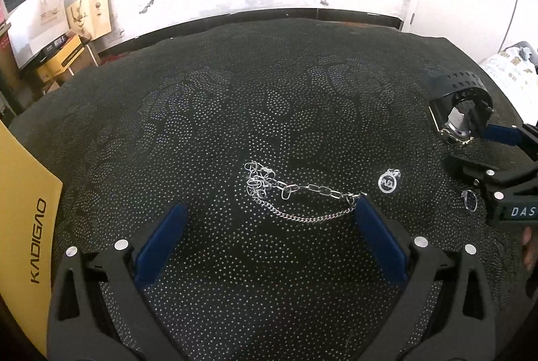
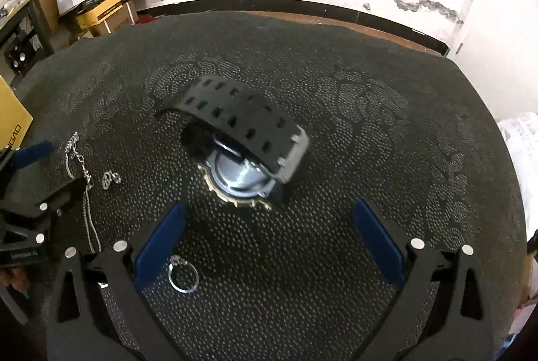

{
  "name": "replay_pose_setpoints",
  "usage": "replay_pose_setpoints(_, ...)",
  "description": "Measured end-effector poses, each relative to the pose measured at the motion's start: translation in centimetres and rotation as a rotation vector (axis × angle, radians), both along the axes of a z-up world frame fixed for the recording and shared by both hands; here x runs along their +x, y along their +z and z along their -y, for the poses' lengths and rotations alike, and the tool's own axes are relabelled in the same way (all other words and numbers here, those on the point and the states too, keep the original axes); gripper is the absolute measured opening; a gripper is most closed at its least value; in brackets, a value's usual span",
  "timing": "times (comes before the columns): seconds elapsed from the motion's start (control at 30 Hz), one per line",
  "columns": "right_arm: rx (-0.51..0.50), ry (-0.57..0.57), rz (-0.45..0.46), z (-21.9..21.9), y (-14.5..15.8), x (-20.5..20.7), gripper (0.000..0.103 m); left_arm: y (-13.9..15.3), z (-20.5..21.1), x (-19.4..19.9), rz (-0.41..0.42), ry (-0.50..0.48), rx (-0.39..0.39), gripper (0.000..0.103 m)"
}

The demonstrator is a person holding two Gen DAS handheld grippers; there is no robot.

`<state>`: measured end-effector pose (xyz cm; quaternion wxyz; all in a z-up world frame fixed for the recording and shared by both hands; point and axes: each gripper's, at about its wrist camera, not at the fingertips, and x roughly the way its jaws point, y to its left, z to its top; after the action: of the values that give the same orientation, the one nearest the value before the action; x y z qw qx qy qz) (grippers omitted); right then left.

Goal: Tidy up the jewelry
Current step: 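Move both tools back over the remaining jewelry on the mat, then grasp the silver chain necklace with the left tool while the right tool approaches the black watch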

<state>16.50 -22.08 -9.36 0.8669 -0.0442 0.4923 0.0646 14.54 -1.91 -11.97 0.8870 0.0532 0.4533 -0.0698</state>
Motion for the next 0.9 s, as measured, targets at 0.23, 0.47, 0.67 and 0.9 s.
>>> replay_pose_setpoints(0.23, 0.012, 0.023, -0.023, 0.1, 0.1, 0.6, 0.096, 0.2, 0.9, -1.2, 0.014, -0.061, -0.002, 0.088)
replay_pose_setpoints(0.47, 0.032, 0.040, -0.040, 0.7, 0.3, 0.7, 0.096, -0.1, 3.7, -3.1, 0.003, -0.297, 0.002, 0.094)
replay_pose_setpoints(0.67, 0.051, 0.039, -0.032, 2.2, 1.0, 0.5, 0.096, 0.3, 2.9, -3.4, -0.019, -0.313, -0.067, 0.095)
replay_pose_setpoints(0.9, 0.034, 0.064, -0.027, 2.4, 1.1, 0.2, 0.096, 1.0, 2.3, -3.4, 0.034, -0.332, -0.018, 0.095)
